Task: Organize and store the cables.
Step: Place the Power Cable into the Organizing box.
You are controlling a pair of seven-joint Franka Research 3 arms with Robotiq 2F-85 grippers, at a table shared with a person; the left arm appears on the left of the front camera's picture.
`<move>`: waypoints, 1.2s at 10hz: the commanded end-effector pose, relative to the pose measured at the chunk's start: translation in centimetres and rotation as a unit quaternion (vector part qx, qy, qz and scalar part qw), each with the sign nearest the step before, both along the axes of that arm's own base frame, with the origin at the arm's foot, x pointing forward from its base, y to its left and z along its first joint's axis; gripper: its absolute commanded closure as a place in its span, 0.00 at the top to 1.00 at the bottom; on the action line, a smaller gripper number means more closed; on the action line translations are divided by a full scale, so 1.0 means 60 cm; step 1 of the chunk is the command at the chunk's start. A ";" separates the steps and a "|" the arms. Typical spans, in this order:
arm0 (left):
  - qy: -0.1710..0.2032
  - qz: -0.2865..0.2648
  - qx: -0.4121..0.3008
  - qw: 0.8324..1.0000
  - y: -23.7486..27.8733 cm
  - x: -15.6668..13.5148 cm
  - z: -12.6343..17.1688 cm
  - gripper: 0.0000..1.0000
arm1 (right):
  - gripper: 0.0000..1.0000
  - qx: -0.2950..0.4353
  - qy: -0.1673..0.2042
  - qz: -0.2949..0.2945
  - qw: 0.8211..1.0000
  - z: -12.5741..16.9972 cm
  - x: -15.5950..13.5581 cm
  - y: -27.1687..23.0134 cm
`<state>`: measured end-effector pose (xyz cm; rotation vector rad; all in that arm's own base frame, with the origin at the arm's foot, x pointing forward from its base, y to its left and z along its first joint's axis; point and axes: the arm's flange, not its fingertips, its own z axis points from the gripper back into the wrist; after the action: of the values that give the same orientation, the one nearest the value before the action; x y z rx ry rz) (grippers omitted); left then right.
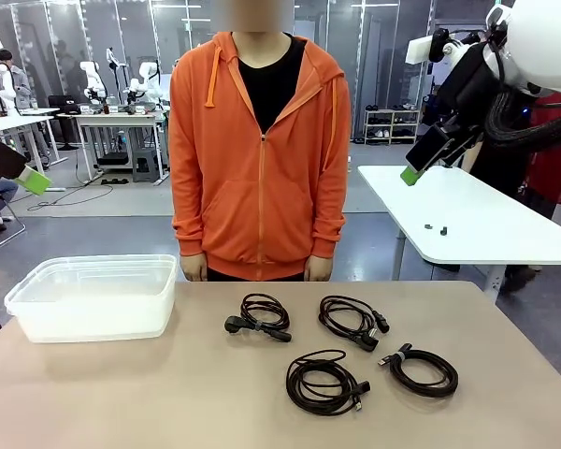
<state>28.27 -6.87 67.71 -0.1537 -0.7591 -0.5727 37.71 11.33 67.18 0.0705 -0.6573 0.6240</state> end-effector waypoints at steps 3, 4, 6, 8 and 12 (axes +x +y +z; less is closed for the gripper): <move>0.004 -0.004 0.002 1.000 0.000 -0.002 0.002 1.00 | 1.00 0.001 0.000 0.000 1.000 0.000 0.001 -0.002; 0.004 -0.004 0.002 1.000 0.000 -0.002 0.002 1.00 | 1.00 0.001 0.000 0.000 1.000 0.000 0.001 -0.002; 0.007 0.003 -0.016 1.000 0.026 -0.012 0.013 1.00 | 1.00 0.023 -0.002 -0.017 1.000 0.009 -0.006 -0.049; -0.007 0.027 -0.025 0.999 0.051 -0.041 0.033 1.00 | 1.00 0.058 0.002 -0.074 0.996 -0.003 -0.022 -0.161; -0.002 0.068 -0.025 0.997 0.071 -0.056 0.063 1.00 | 1.00 0.112 -0.008 -0.156 0.981 -0.034 -0.088 -0.307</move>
<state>24.77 -2.25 70.95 -0.1488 -0.8189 -0.4479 33.04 -7.47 65.55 0.1490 -0.7089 0.2497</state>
